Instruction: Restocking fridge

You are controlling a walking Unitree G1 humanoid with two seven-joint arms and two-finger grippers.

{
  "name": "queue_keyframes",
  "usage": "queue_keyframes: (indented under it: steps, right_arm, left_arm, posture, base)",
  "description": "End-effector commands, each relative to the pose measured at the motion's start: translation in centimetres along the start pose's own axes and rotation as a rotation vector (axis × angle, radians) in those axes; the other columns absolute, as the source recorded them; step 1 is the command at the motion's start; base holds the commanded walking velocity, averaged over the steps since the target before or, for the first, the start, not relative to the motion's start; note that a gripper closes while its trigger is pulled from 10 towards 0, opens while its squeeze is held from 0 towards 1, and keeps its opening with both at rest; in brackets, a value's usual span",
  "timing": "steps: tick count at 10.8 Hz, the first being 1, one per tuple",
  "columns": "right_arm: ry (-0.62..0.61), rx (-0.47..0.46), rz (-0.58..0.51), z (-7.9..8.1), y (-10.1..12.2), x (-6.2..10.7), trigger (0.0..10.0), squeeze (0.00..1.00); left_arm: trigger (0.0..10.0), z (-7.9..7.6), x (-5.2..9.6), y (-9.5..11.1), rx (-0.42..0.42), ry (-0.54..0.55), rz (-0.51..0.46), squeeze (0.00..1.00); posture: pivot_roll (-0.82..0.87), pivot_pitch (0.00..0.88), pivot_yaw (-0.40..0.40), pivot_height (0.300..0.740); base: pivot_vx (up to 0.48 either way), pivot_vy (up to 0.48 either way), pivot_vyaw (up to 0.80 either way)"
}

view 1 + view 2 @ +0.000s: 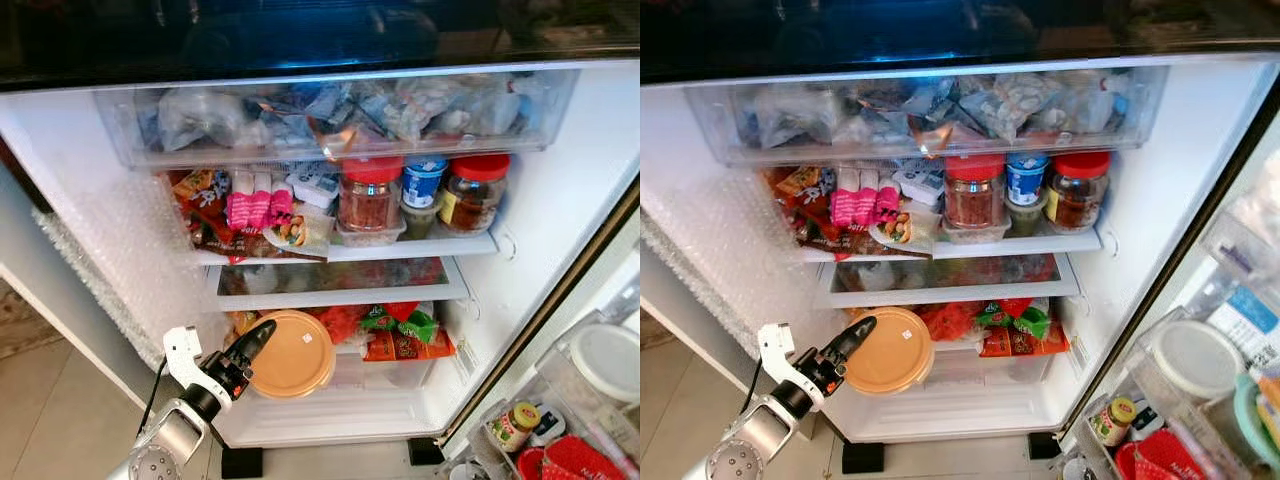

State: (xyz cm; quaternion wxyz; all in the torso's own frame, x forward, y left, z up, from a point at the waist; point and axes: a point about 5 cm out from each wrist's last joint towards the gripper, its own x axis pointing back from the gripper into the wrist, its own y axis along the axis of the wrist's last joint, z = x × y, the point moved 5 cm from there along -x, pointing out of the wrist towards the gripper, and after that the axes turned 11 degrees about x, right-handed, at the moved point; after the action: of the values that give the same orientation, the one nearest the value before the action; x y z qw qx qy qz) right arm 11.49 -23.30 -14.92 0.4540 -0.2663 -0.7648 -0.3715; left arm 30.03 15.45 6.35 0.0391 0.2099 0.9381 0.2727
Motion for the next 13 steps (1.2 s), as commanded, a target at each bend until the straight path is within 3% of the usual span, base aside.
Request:
queue_keyframes:
  steps: [1, 13]
  right_arm:
    - [0.015, -0.009, -0.003, 0.4, 0.0, 0.0, 10.0, 0.0]
    - [0.027, -0.029, -0.032, 0.6, 0.4, 0.0, 10.0, 0.0]
  left_arm:
    - [10.0, 0.2, -0.1, 0.0, -0.014, 0.01, 0.004, 0.0]
    - [10.0, 0.4, -1.8, 1.6, -0.025, 0.047, -0.086, 0.0]
  posture:
    - [-0.06, 0.04, 0.014, 0.64]
    - [-0.06, 0.036, 0.014, 0.64]
  base:
    - [0.0, 0.0, 0.0]
    - [0.0, 0.0, 0.0]
